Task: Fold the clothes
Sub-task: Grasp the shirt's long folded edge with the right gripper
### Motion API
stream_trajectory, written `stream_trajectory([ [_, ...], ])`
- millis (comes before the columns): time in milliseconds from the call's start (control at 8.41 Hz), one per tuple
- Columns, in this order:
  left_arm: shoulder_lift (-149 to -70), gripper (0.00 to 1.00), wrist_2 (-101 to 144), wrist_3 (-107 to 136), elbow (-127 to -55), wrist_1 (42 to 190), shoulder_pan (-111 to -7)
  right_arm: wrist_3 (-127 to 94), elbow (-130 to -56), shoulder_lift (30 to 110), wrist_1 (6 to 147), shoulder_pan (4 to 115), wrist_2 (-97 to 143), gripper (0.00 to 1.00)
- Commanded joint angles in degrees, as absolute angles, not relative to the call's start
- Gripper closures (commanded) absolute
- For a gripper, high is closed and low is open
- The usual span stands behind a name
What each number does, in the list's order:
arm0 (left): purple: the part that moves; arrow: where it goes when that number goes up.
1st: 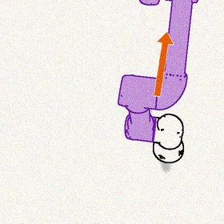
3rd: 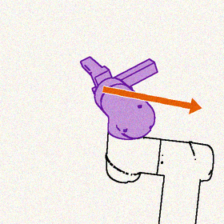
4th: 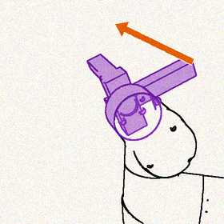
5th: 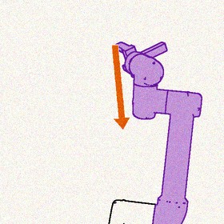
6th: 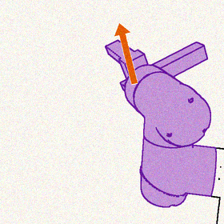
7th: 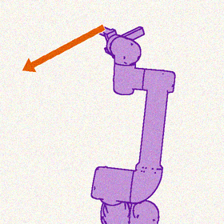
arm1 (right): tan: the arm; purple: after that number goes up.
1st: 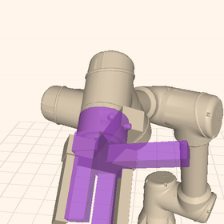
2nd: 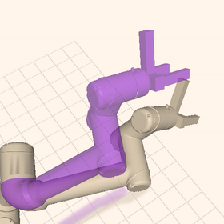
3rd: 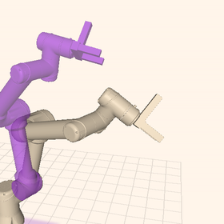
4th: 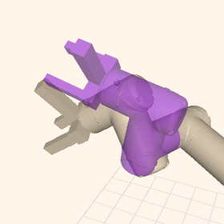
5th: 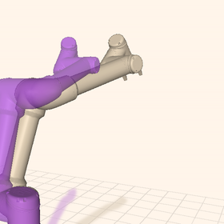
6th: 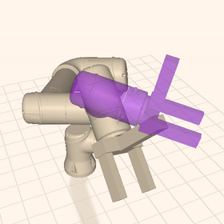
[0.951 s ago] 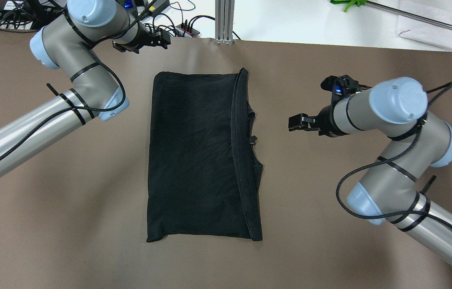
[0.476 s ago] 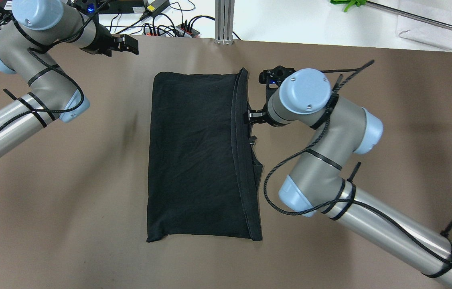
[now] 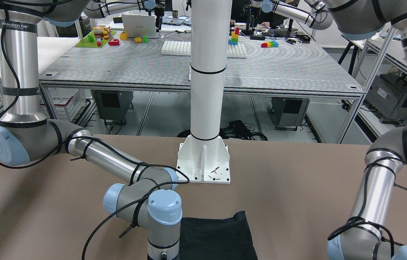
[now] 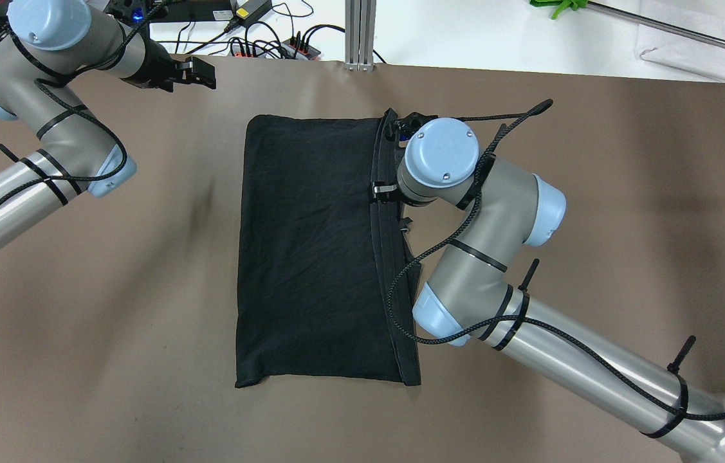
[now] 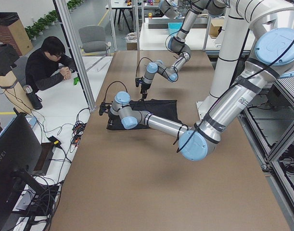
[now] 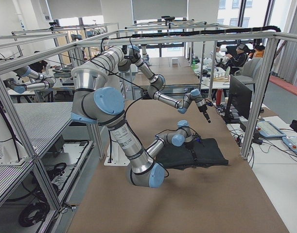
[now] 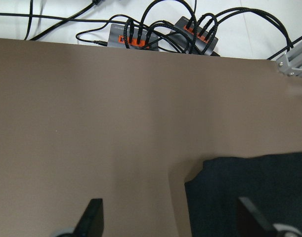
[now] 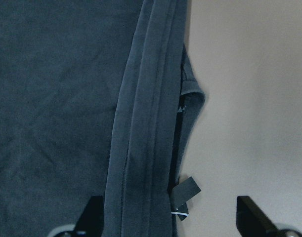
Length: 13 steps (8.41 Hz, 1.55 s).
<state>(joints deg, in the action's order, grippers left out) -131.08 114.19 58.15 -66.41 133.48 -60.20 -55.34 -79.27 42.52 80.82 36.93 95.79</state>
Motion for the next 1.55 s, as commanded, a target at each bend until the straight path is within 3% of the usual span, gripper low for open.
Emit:
stream_trajectory([
  [0, -131.04, 0.06, 114.17, 58.53, -66.36, 133.51, -60.21, -55.9, -75.86, 41.4, 80.77, 34.81, 94.31, 0.06],
  [357, -131.04, 0.06, 114.08, 58.54, -66.1, 133.42, -60.21, -58.62, -71.47, 38.51, 80.68, 34.45, 93.43, 0.06],
  [1427, -131.13, 0.06, 113.91, 58.89, -65.13, 133.42, -59.85, -60.38, -68.47, 38.58, 78.49, 34.28, 90.88, 0.06],
])
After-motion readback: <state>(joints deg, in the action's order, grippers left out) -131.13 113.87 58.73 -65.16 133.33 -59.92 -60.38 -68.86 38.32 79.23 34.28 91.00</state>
